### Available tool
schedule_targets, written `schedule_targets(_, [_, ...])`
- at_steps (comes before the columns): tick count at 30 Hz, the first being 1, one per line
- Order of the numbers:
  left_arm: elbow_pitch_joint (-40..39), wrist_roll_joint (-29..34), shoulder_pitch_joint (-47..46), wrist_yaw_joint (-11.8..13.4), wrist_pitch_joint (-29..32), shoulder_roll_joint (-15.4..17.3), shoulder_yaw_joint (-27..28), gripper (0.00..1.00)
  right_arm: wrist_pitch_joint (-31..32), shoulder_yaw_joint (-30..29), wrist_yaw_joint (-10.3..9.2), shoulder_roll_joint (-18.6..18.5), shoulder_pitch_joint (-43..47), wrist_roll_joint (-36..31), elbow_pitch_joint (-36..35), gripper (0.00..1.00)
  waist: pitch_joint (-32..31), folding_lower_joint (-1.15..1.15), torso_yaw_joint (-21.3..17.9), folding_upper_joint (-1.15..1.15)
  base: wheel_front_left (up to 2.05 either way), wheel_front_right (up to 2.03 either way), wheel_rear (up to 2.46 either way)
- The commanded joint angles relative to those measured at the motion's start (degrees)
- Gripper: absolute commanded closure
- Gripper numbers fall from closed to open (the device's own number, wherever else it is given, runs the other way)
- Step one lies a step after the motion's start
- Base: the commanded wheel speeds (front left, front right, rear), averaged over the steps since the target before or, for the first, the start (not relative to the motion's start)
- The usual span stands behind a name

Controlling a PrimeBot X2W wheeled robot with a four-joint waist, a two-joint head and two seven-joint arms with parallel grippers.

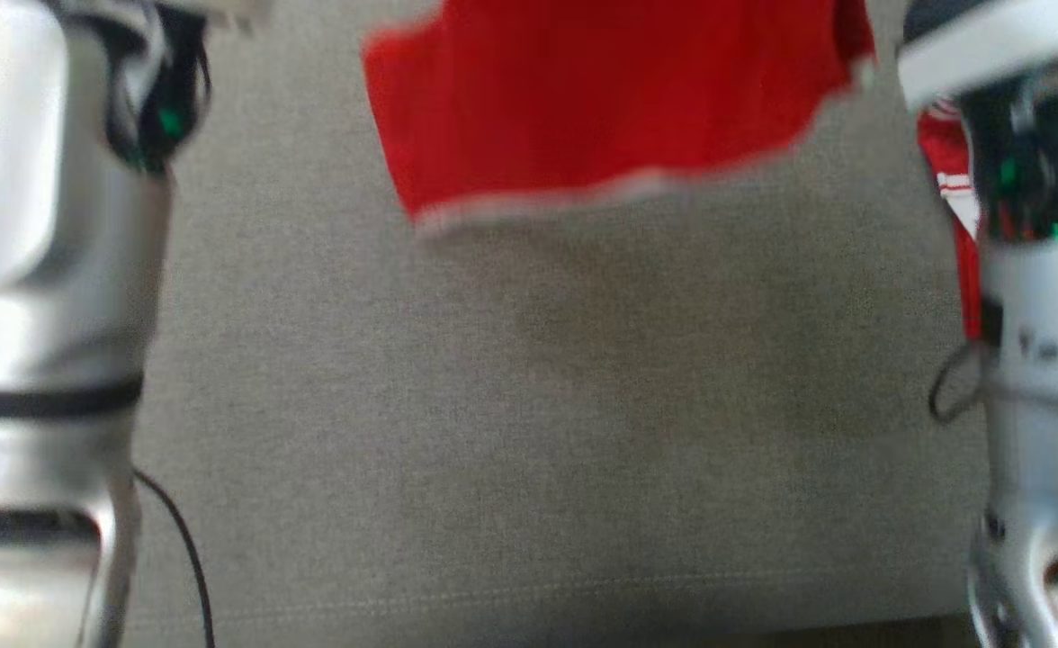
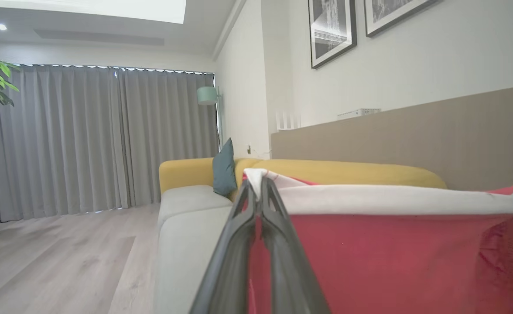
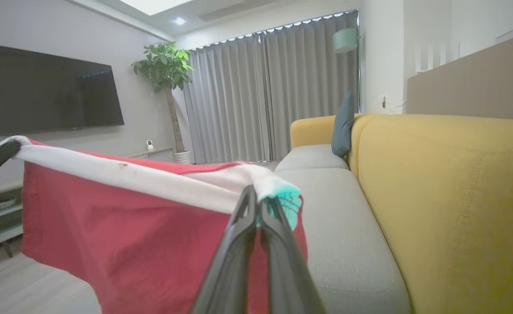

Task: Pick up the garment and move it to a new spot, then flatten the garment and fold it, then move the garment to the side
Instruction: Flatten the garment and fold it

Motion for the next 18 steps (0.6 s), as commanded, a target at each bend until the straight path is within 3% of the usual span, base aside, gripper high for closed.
schedule_targets(1, [1.55,0.17,-5.68,-0.39,-1.63,1.77,2.66,1.0,-2.4,1.19,-0.04,1.1,-5.09,0.47,1.48,1.0,1.42,-0.01,-0.61,0.0,0.0,0.0,0.0])
schedule_targets(9, [17.33,0.33,-13.92,-1.65,-4.61,0.39,2.3,1.0,-14.63,6.14,-0.04,2.19,-17.32,2.1,23.26,1.0,4.49,-0.01,-0.36,0.0,0.0,0.0,0.0])
schedule_targets(14, [23.36,-0.66,-9.6,-2.03,-4.65,-0.98,3.41,1.0,-20.04,11.81,-0.04,2.67,-18.03,3.92,36.11,1.0,7.72,-0.01,-0.09,0.0,0.0,0.0,0.0])
schedule_targets(18, [26.57,-1.48,-5.59,-2.17,-4.66,-1.91,4.14,1.0,-22.85,15.29,-0.04,2.9,-16.75,5.05,41.62,1.0,9.01,-0.01,-0.04,0.0,0.0,0.0,0.0])
